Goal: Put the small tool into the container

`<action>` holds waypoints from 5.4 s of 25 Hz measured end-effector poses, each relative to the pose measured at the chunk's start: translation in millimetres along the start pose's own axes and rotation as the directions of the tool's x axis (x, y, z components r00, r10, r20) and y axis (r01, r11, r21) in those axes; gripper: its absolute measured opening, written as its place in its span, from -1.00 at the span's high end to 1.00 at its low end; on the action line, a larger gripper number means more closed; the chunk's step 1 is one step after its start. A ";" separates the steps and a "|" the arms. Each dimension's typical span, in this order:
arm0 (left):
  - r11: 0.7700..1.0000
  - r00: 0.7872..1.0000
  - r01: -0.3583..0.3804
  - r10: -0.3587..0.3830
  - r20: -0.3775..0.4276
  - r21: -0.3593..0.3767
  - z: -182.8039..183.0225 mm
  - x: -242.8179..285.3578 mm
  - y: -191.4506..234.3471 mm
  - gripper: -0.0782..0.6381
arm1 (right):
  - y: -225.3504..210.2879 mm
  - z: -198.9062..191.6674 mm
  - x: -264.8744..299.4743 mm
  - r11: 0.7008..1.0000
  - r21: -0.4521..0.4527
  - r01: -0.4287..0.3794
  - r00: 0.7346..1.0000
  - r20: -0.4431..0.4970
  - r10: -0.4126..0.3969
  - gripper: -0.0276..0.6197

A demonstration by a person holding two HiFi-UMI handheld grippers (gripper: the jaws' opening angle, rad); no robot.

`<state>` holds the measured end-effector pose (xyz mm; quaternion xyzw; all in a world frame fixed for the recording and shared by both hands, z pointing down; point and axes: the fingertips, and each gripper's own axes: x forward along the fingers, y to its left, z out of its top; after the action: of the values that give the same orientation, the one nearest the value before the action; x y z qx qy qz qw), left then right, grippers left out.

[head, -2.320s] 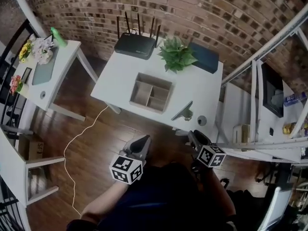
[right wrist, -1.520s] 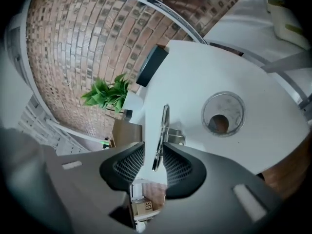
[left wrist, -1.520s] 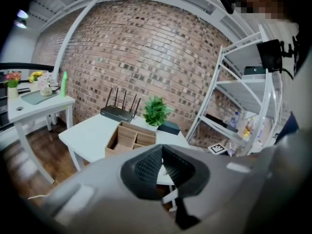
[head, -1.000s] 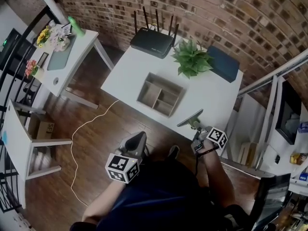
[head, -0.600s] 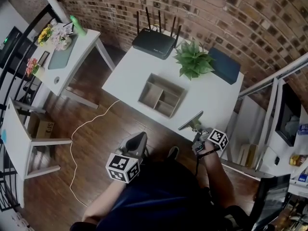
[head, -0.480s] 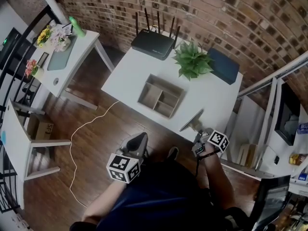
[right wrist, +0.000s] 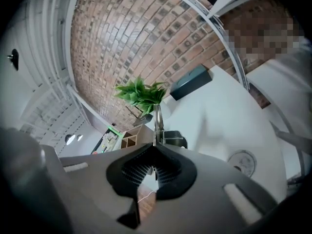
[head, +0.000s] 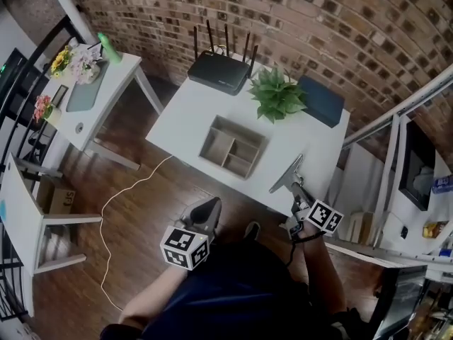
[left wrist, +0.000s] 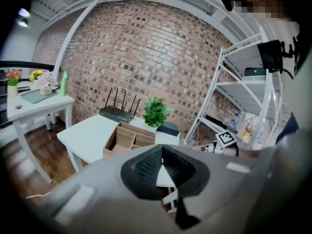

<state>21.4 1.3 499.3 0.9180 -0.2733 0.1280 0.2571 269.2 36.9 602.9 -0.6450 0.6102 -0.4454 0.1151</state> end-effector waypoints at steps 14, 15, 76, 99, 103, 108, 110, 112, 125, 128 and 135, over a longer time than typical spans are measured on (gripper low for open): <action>1.000 0.999 -0.024 0.024 0.037 -0.010 7.2 -7.7 7.3 0.77 | 93.1 37.5 6.9 0.937 -0.335 -0.099 0.994 0.012 0.109 0.88; 1.000 0.999 -0.028 0.028 0.039 -0.013 7.2 -9.0 8.7 0.77 | 100.0 39.1 9.1 0.925 -0.367 -0.104 0.993 0.009 0.115 0.88; 0.956 0.966 -0.246 0.255 0.040 -0.162 7.5 -102.9 168.0 0.77 | 168.4 -77.5 206.1 0.798 -0.601 -0.051 0.961 -0.247 -0.124 0.88; 0.967 0.977 -0.205 0.212 0.036 -0.153 10.2 -84.5 161.4 0.77 | 187.8 -80.4 199.2 0.816 -0.566 -0.118 0.965 -0.260 -0.041 0.57; 0.970 0.979 -0.195 0.202 0.035 -0.148 12.0 -79.0 154.8 0.77 | 190.2 -74.7 191.3 0.823 -0.553 -0.128 0.969 -0.246 -0.014 0.57; 0.975 0.983 -0.172 0.178 0.032 -0.137 14.1 -69.5 141.6 0.77 | 188.5 -65.4 177.3 0.832 -0.539 -0.128 0.974 -0.225 0.004 0.57; 0.978 0.985 -0.163 0.168 0.032 -0.132 14.4 -65.5 134.5 0.77 | 189.2 -60.0 169.6 0.840 -0.526 -0.137 0.977 -0.210 0.027 0.57; 0.980 0.987 -0.152 0.157 0.032 -0.126 14.8 -60.9 127.1 0.77 | 189.8 -54.1 161.7 0.847 -0.511 -0.149 0.980 -0.193 0.056 0.57; 0.995 0.998 -0.066 0.068 0.015 -0.078 8.8 -21.0 60.7 0.77 | 165.5 -23.2 94.5 0.831 -0.538 -0.144 0.988 -0.120 0.094 0.61; 0.997 0.999 -0.043 0.044 0.003 -0.064 5.4 -11.3 42.8 0.77 | 156.9 -19.2 77.6 0.839 -0.527 -0.138 0.990 -0.109 0.094 0.67; 0.999 1.000 -0.001 0.000 -0.029 -0.036 -4.3 4.4 6.2 0.77 | 140.7 -7.2 33.0 0.861 -0.497 -0.104 0.994 -0.034 0.101 0.80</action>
<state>21.0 -2.7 507.1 0.9112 -0.2722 0.1363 0.2775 163.1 -21.8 524.1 -0.6181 0.7381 -0.2682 -0.0338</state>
